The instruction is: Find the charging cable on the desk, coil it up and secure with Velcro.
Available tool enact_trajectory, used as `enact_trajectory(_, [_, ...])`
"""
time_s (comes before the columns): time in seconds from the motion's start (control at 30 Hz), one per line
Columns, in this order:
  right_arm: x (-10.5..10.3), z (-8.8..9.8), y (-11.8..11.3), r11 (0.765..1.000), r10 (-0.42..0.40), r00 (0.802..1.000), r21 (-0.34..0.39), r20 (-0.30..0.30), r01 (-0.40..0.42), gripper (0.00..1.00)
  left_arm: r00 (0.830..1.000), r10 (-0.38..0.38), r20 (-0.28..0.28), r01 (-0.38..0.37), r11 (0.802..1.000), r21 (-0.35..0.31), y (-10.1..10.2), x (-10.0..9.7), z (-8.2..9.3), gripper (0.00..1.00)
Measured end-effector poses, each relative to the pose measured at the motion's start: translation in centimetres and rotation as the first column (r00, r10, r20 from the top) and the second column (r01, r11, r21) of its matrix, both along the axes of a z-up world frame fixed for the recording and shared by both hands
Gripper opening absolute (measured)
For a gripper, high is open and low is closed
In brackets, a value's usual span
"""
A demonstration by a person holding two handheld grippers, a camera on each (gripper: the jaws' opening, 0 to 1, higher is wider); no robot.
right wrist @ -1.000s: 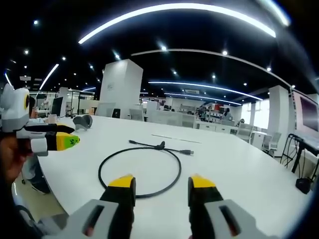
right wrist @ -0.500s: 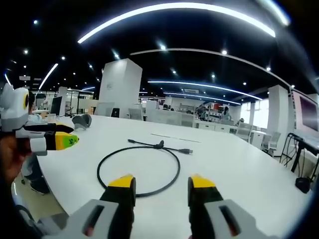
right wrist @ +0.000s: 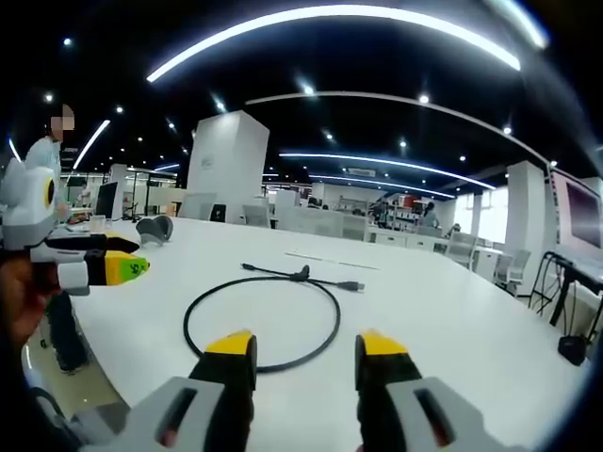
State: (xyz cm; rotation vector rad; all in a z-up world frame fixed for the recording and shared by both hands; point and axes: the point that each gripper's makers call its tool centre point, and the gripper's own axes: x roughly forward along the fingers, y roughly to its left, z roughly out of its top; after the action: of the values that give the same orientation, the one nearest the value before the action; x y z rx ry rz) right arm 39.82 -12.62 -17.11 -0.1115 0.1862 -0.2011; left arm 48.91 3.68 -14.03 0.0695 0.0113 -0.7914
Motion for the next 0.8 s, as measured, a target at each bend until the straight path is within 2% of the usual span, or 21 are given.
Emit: enact_trajectory(0.8, [-0.04, 0.51, 0.55, 1.000, 0.006, 1.000, -0.002, 0.019, -0.006, 0.43, 1.000, 0.009, 0.003, -0.009, 1.000, -0.008, 0.41, -0.19, 0.16, 0.38])
